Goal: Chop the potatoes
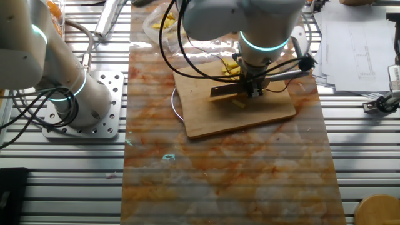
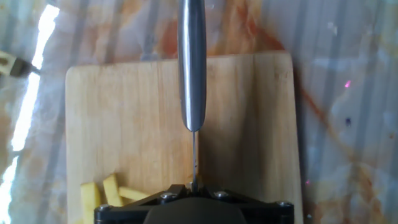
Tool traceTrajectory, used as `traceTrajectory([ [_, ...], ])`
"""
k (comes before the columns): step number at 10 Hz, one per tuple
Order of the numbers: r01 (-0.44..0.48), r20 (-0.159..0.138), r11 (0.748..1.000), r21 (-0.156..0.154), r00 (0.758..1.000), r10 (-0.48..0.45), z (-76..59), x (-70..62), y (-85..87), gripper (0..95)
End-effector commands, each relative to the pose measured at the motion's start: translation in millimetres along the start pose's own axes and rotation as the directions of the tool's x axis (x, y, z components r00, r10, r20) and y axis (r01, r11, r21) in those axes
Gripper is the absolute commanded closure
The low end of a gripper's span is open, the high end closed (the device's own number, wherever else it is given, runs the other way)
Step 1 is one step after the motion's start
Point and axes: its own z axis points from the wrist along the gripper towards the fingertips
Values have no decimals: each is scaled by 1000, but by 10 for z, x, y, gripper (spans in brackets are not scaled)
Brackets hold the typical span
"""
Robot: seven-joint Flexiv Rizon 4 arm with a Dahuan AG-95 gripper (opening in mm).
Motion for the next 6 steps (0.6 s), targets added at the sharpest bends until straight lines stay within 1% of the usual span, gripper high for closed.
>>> traceTrajectory([
  [1, -2, 0, 1000, -13, 1000, 2, 156, 23, -34, 950],
  [2, -3, 1, 1000, -22, 1000, 4, 84, 15, -15, 950],
  [3, -5, -5, 1000, -21, 1000, 5, -27, 19, 16, 950],
  [5, 10, -11, 1000, -3, 1000, -10, -286, 51, 33, 950],
  [6, 11, -3, 1000, -9, 1000, -12, -337, 76, 25, 950],
])
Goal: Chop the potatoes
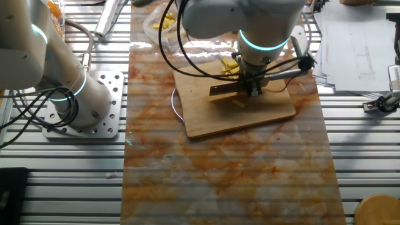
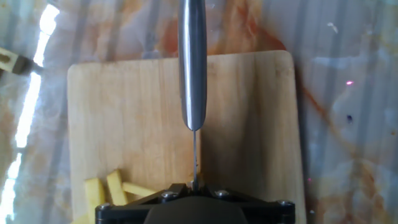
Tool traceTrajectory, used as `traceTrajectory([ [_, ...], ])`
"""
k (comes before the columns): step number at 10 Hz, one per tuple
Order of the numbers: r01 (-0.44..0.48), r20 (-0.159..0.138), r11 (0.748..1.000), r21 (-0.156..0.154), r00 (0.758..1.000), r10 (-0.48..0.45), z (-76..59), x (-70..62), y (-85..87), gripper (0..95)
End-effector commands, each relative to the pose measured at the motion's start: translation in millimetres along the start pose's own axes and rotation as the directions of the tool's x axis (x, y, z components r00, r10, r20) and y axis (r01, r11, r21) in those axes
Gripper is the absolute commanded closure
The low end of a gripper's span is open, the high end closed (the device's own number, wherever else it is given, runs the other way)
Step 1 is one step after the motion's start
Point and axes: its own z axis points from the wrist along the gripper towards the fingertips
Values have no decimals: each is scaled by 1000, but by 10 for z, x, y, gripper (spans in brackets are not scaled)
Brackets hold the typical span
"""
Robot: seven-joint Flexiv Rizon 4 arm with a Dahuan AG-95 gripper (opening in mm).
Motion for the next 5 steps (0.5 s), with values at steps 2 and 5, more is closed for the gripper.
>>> traceTrajectory([
  [2, 12, 11, 1000, 10, 1000, -12, -257, 77, -26, 950],
  [5, 19, 9, 1000, 20, 1000, -19, -155, 63, -49, 950],
])
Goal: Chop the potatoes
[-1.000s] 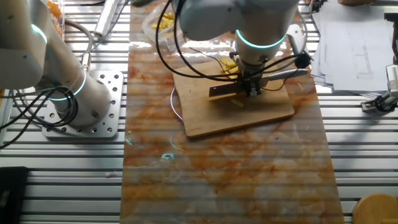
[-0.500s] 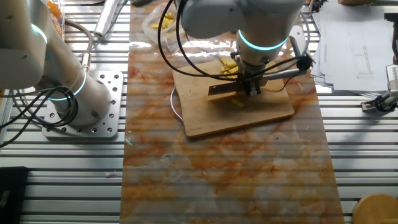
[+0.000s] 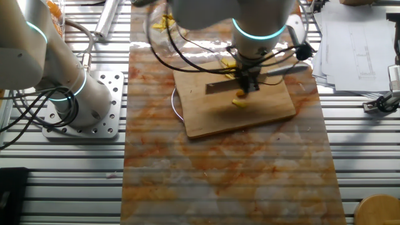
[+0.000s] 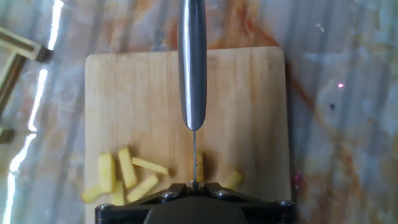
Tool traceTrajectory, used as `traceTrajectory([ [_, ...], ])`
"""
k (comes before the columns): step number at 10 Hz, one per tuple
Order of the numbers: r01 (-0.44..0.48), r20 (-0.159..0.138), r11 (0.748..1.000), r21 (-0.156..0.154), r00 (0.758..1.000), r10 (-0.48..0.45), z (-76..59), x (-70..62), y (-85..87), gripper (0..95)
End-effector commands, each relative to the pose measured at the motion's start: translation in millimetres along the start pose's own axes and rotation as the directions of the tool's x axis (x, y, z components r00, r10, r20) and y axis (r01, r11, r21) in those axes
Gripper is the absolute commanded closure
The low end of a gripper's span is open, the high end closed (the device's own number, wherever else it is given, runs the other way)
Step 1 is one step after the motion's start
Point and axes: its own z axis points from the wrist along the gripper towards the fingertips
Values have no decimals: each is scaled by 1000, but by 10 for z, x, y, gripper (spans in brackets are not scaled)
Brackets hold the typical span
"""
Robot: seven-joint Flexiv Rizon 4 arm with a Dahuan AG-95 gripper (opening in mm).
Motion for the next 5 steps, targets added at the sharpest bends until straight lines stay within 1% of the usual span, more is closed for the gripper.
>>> traceTrajectory([
  [1, 2, -4, 1000, 3, 1000, -2, 48, -14, -7, 950],
  [2, -2, -4, 1000, 3, 1000, 2, 73, -23, -1, 950],
  [4, -3, -1, 1000, 5, 1000, 3, 82, -31, 8, 950],
  [5, -3, 1, 1000, 1, 1000, 3, 60, -28, 18, 950],
])
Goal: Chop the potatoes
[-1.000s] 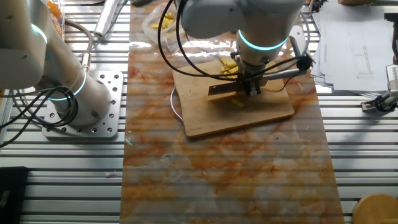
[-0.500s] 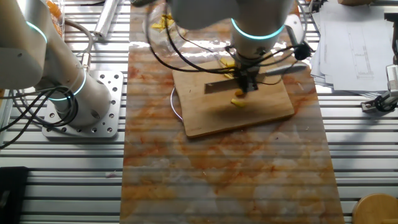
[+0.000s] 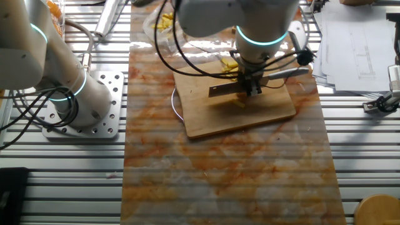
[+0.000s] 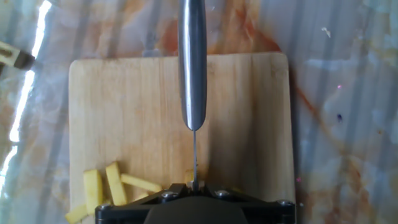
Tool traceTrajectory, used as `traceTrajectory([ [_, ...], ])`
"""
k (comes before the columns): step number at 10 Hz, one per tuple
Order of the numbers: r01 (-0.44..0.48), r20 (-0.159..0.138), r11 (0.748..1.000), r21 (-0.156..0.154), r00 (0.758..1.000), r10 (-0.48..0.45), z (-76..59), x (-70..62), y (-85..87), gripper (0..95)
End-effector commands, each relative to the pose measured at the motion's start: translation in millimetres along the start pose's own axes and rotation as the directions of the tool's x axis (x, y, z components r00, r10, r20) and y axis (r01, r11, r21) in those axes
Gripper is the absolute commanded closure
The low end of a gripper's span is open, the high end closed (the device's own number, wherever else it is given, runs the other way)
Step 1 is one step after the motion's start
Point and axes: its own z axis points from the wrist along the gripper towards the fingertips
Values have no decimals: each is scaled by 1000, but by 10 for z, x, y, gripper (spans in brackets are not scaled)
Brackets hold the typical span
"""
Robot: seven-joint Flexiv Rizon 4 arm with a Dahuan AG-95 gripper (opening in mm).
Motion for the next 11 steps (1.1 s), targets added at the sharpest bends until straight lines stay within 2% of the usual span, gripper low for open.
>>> traceTrajectory([
  [1, 3, 0, 1000, -7, 1000, -3, -40, -11, 33, 950],
  [3, 5, -5, 1000, -4, 1000, -5, -78, -2, 46, 950],
  [4, 8, -5, 1000, 4, 1000, -8, -24, -14, 37, 950],
  [7, 10, 11, 1000, 23, 1000, -10, 263, -42, -1, 950],
  [8, 13, 5, 1000, 26, 1000, -13, 260, -37, -4, 950],
  [9, 15, -4, 1000, 20, 1000, -15, 180, -19, 4, 950],
  [10, 21, -2, 1000, 23, 1000, -21, 135, -9, 16, 950],
  [11, 17, 2, 1000, 13, 1000, -17, 90, 0, 30, 950],
])
